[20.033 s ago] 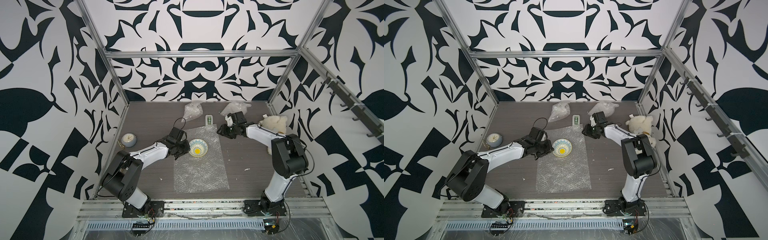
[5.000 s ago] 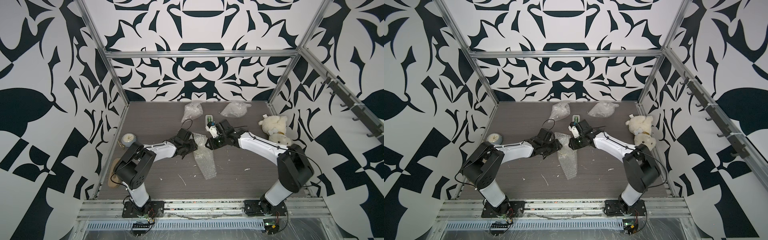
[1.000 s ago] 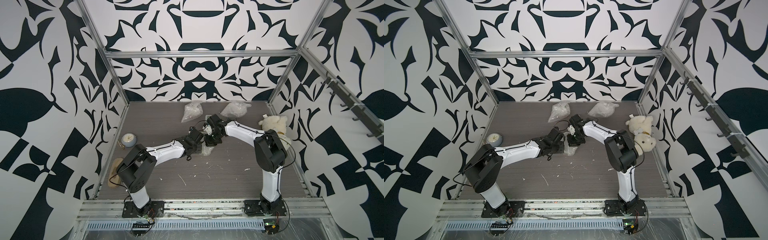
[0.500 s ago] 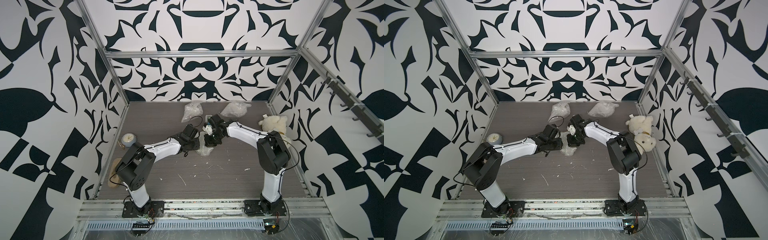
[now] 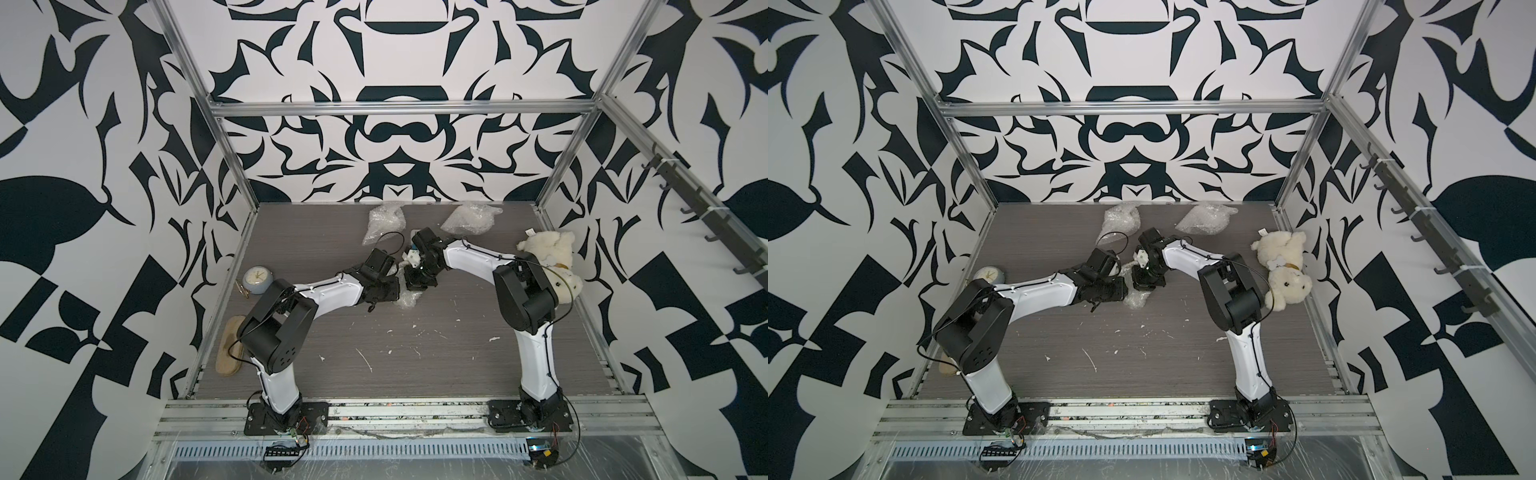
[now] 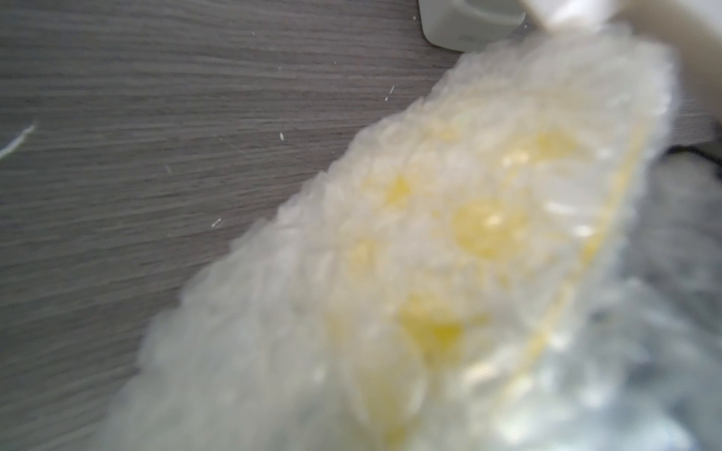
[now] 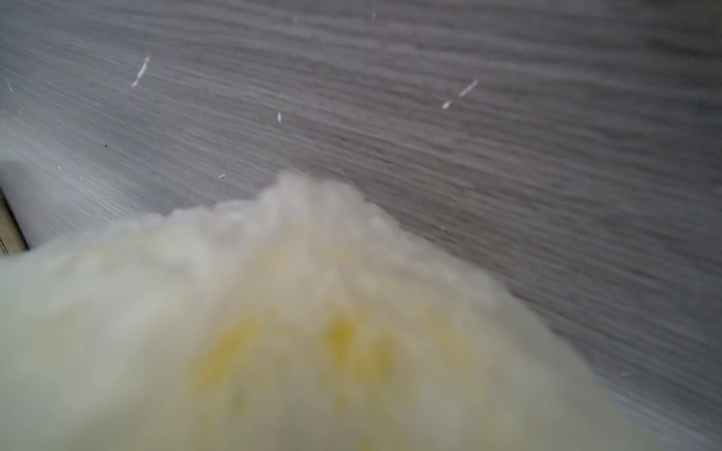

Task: Wrap bowls in bubble wrap
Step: Wrap the bowl in bubble wrap.

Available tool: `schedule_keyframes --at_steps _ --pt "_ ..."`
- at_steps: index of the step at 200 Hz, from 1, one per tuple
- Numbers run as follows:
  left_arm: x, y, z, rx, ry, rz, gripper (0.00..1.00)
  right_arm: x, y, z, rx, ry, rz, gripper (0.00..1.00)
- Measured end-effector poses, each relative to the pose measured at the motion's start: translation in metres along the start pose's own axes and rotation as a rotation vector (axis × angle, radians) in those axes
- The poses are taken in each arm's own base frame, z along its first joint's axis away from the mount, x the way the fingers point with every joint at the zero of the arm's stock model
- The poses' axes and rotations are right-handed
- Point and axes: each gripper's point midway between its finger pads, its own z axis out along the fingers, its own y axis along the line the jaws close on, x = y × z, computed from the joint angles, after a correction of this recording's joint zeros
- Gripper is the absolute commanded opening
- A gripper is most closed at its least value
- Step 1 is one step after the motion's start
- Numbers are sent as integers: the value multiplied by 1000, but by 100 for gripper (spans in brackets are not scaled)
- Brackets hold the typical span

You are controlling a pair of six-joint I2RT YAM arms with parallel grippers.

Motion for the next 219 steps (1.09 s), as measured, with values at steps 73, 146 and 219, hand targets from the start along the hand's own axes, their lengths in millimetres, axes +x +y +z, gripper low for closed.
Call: schedule_keyframes --at_steps 73,146,219 --pt "-7 0 -4 138 37 -88 26 5 5 -18 6 -27 -13 1" --pt "8 -17 -17 314 177 -130 25 47 16 -62 11 -4 -33 3" --pt "33 -5 -11 261 302 -79 25 80 12 -52 19 86 -43 11"
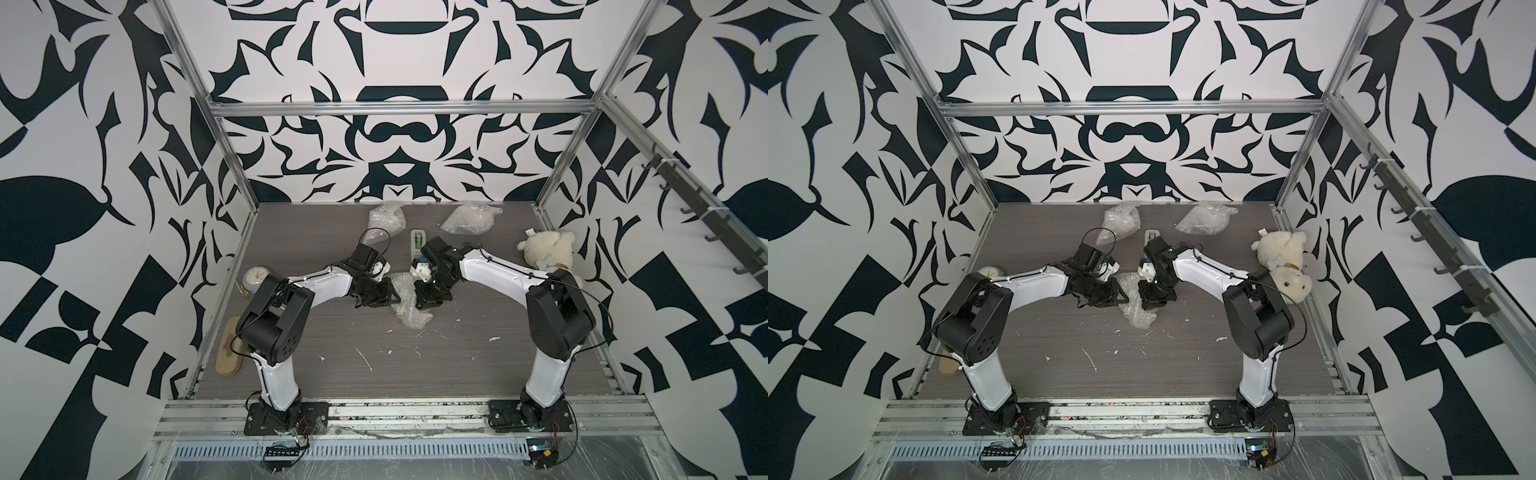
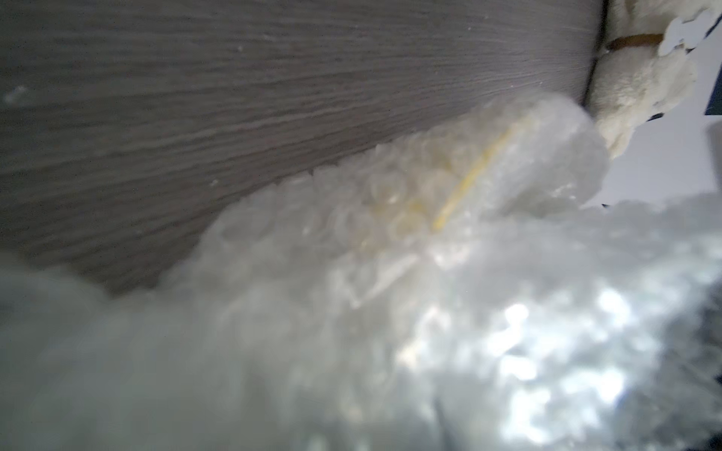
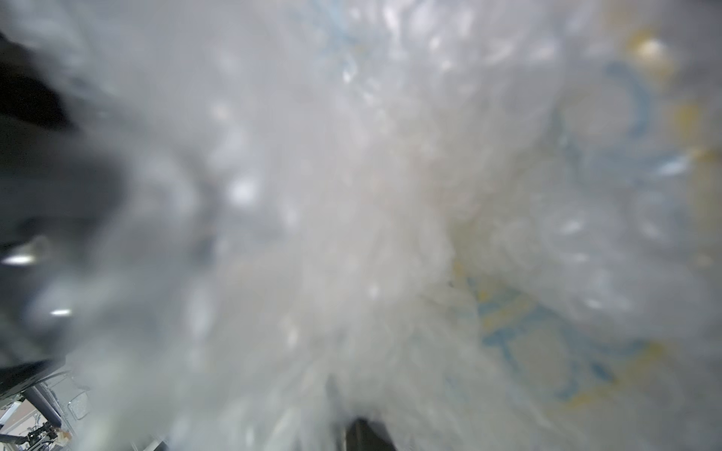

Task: Wrap bowls in bubble wrap
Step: Wrap the bowl in bubble wrap.

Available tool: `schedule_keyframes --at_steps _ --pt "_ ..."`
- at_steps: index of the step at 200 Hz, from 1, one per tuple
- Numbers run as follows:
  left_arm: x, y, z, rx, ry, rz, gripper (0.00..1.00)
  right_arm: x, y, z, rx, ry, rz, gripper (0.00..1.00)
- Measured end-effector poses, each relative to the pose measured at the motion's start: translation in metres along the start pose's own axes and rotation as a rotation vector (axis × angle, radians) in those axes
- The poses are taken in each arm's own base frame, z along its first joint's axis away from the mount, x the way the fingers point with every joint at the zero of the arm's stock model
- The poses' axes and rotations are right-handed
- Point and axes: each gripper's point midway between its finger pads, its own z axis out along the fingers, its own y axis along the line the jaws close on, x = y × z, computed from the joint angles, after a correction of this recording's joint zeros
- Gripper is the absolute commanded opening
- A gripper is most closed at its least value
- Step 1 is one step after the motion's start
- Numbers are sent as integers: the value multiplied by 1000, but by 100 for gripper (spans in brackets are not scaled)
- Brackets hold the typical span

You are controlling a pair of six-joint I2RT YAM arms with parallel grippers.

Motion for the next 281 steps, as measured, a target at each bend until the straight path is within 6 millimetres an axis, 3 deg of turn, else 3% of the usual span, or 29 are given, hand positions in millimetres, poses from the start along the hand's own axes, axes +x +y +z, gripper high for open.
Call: schedule_keyframes --at_steps 68,109,146,183,204,223,263,281 --pt "-10 8 -4 -80 -32 24 25 0 7 -45 -1 -65 -31 16" --pt "-19 7 -8 -105 -57 38 25 8 -1 -63 21 -70 -24 17" --pt "-23 5 -10 -110 -67 42 26 21 -6 -85 52 -82 -27 29" --pt "-25 4 -10 -113 -72 43 26 27 2 -104 46 -127 -73 32" --pt "-25 4 -11 -114 -73 44 26 26 16 -104 31 -121 -123 32" --pt "-25 5 -11 -117 -74 44 26 28 28 -91 28 -81 -183 35" --pt "-25 5 -11 -119 -75 43 27 46 25 -75 56 -6 -229 49" --pt "-26 4 -11 -119 -77 43 27 60 19 -76 63 -4 -215 64"
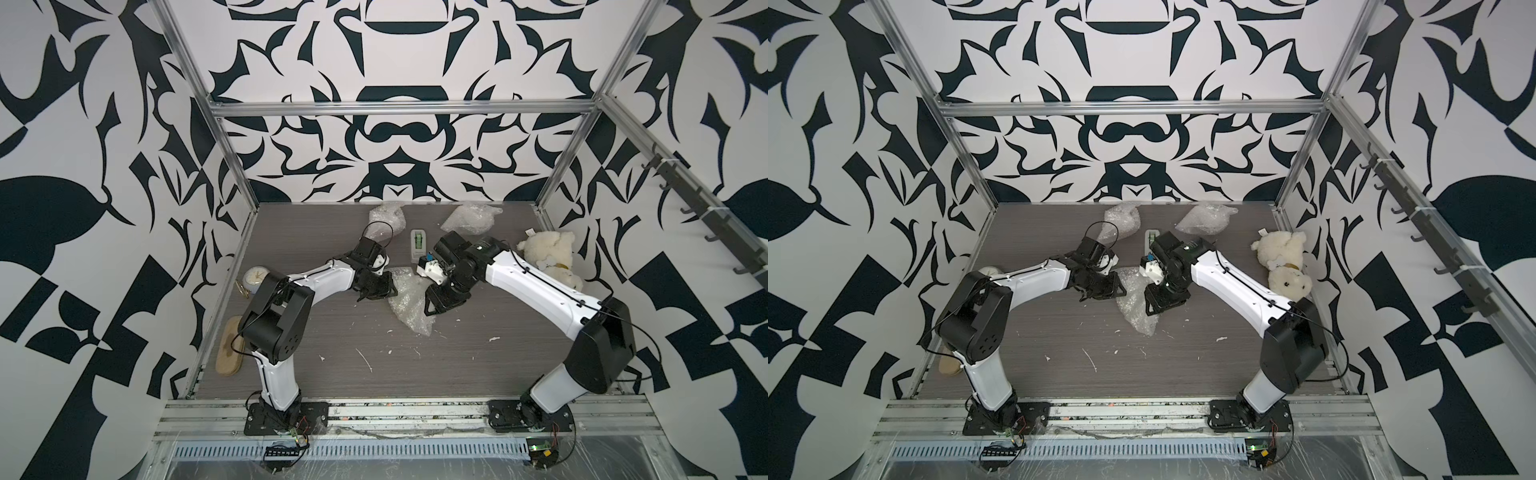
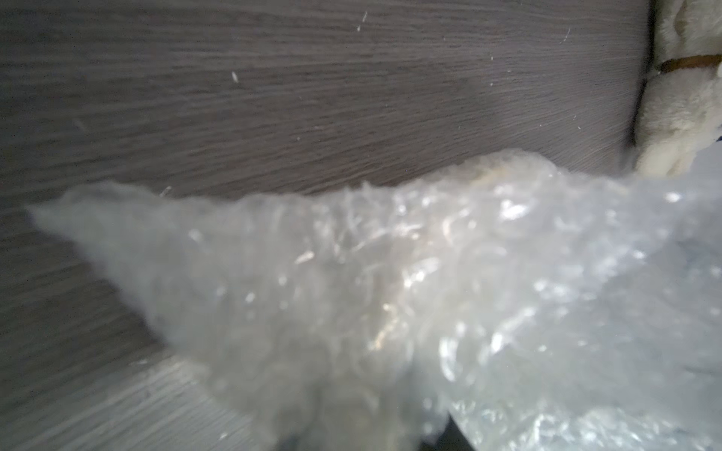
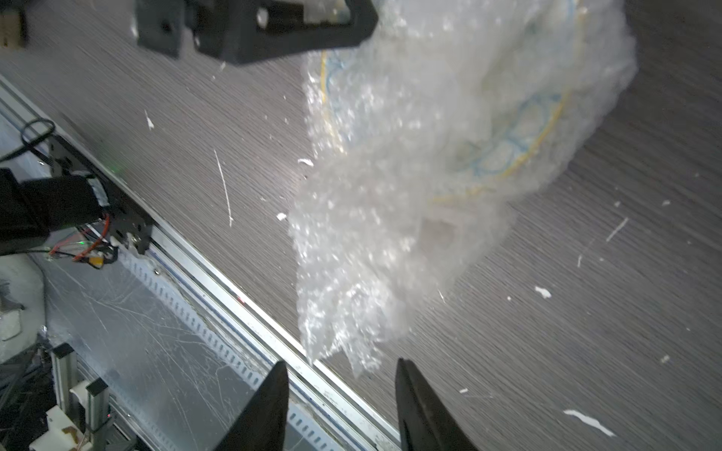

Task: Wrap bowls in bubble wrap
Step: Wrap the bowl in bubble wrap.

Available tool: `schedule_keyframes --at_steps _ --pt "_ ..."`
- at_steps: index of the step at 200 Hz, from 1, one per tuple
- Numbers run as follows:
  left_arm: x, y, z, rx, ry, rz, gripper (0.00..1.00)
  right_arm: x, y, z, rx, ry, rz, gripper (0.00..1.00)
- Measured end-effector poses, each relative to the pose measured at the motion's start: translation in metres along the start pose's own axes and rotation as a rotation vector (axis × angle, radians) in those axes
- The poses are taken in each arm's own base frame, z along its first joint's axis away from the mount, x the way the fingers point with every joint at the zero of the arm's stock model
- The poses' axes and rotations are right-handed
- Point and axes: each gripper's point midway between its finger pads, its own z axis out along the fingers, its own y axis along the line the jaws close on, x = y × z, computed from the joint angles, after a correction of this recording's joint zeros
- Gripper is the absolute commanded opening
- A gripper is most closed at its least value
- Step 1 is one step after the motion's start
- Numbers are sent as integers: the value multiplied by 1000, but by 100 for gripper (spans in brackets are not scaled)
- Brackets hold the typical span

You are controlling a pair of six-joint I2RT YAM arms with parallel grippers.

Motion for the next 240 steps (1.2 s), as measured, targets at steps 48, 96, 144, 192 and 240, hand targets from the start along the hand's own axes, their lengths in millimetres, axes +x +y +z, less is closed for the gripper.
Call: schedule_keyframes --at_steps 48,96,144,192,240 --pt "-6 -6 -2 7 -11 10 28 32 6 12 -42 3 47 66" --pt "-5 -6 1 5 -5 6 29 30 3 47 -101 -38 171 68" --pt "-4 -8 2 6 -2 11 29 24 0 76 -189 -111 327 68" --pt "-4 -8 2 6 -1 12 29 3 11 72 -281 -208 366 68" --pt "-3 -8 2 6 0 13 29 6 2 86 -256 -198 396 39"
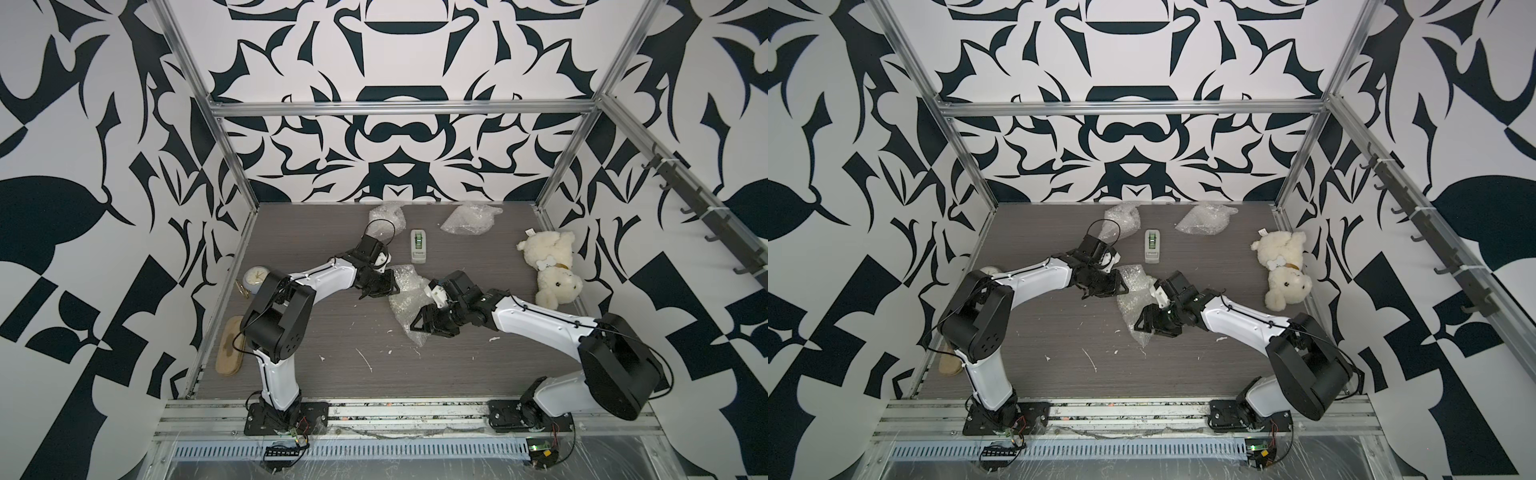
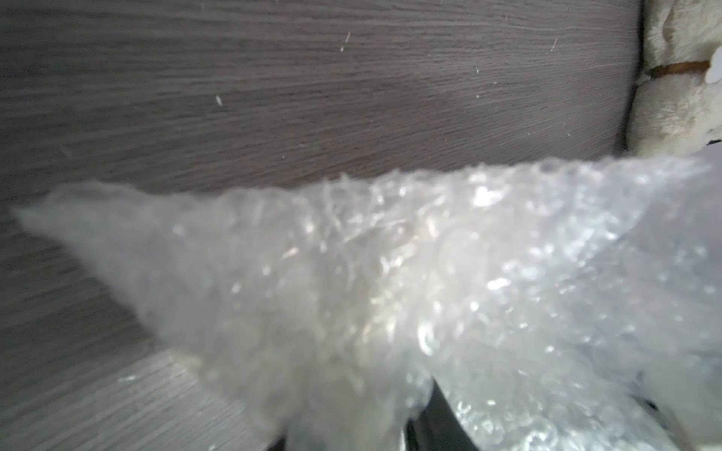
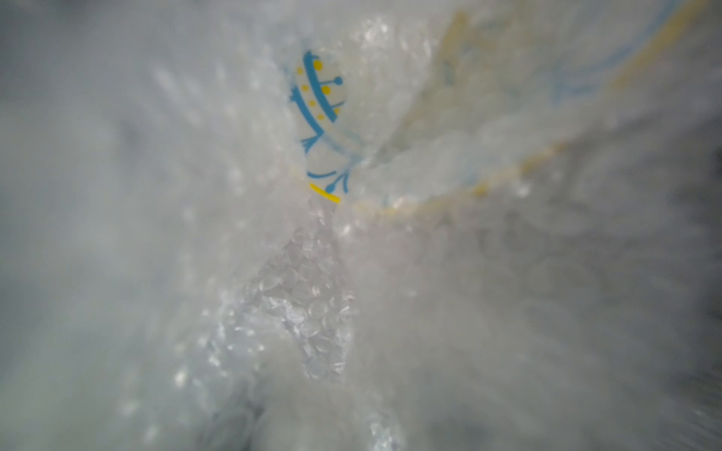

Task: Wrap bowls in bubble wrap
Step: Wrap the bowl in bubble wrap.

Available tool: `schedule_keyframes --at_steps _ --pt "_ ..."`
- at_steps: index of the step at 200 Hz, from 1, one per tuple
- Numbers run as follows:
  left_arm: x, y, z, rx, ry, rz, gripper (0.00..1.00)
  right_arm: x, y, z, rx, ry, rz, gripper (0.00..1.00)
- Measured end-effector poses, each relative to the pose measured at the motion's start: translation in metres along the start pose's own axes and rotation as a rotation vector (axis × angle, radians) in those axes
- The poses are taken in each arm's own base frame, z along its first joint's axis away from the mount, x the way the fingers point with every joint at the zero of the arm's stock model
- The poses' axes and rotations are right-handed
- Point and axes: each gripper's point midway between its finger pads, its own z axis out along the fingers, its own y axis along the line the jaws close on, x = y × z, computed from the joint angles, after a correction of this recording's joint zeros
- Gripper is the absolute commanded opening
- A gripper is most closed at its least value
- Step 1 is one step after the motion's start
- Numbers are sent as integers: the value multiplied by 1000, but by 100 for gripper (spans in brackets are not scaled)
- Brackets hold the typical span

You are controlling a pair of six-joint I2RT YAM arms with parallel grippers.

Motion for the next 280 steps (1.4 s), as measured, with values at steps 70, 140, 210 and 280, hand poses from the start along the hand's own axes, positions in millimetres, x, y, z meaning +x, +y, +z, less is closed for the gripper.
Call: schedule_keyframes --at_steps 70,140,210,280 --pt "-2 -2 0 -7 -1 3 29 -5 10 -21 30 -33 -52 2" --pt "-1 -6 6 -50 6 34 29 -39 38 -43 -61 -48 -64 3" --pt "2 -8 9 -74 4 53 29 -71 7 -13 -155 52 90 3" --pt "2 -11 9 -79 0 69 30 -84 -11 1 -248 105 167 4"
